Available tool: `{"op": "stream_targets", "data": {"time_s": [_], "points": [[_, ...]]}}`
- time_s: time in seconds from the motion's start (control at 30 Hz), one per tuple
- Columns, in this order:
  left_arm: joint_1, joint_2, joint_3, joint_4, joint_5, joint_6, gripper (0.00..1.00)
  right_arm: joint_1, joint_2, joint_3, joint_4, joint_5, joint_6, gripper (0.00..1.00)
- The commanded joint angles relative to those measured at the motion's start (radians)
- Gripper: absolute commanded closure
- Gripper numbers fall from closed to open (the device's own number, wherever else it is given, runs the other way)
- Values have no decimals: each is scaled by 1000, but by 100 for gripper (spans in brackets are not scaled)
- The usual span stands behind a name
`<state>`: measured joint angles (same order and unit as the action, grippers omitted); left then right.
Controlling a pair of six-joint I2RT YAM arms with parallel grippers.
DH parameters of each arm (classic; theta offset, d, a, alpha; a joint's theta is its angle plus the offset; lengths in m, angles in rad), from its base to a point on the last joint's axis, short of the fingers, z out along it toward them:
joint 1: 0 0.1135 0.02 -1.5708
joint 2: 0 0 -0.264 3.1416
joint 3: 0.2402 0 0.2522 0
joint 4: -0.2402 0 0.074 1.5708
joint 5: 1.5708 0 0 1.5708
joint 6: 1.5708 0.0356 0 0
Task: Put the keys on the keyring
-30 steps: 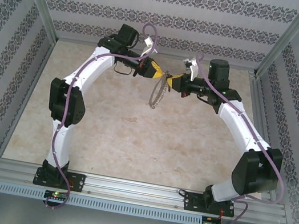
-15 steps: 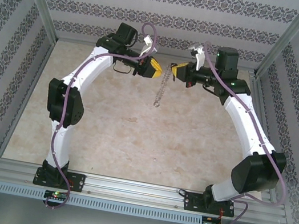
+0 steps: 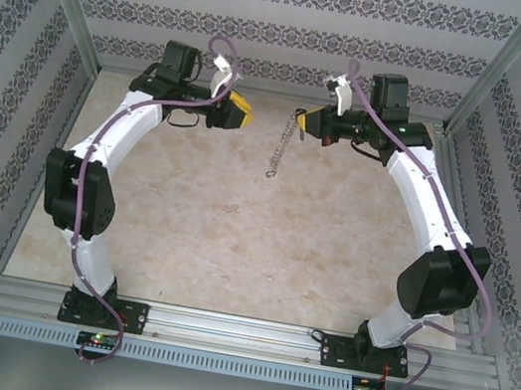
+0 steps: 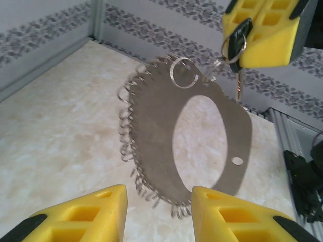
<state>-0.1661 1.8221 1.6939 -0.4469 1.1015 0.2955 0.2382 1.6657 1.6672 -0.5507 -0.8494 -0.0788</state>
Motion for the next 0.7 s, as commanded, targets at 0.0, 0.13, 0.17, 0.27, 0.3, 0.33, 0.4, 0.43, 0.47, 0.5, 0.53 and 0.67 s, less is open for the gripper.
{"op": "stream_targets", "data": {"time_s": [0.0, 0.13, 0.17, 0.27, 0.3, 0.33, 0.4, 0.43, 0.47, 0.5, 0.53, 0.67], "points": [[35, -88, -82, 173, -97, -123, 59, 17, 16, 43, -24, 5, 0, 100], [94, -166, -196, 316, -229, -249, 51, 67, 56, 63, -40, 32, 5, 100], [110, -177, -213, 341, -248, -280, 49, 83, 68, 75, -44, 41, 7, 100], [149, -206, -241, 364, -318, -335, 47, 138, 120, 113, -47, 62, 19, 100], [158, -212, -246, 366, -333, -345, 47, 150, 135, 126, -50, 64, 20, 100], [167, -219, -252, 366, -346, -353, 47, 170, 156, 146, -51, 71, 27, 100], [180, -235, -264, 376, -378, -367, 47, 210, 202, 194, -50, 70, 36, 100], [187, -242, -273, 381, -390, -374, 47, 230, 229, 218, -47, 69, 45, 100], [195, -248, -280, 388, -399, -380, 46, 250, 258, 251, -49, 63, 49, 100], [200, -252, -284, 389, -405, -386, 46, 266, 285, 279, -52, 62, 51, 100], [207, -255, -287, 390, -410, -390, 46, 284, 319, 314, -53, 57, 58, 100], [220, -276, -304, 386, -425, -394, 46, 331, 452, 448, -74, 4, 61, 100]]}}
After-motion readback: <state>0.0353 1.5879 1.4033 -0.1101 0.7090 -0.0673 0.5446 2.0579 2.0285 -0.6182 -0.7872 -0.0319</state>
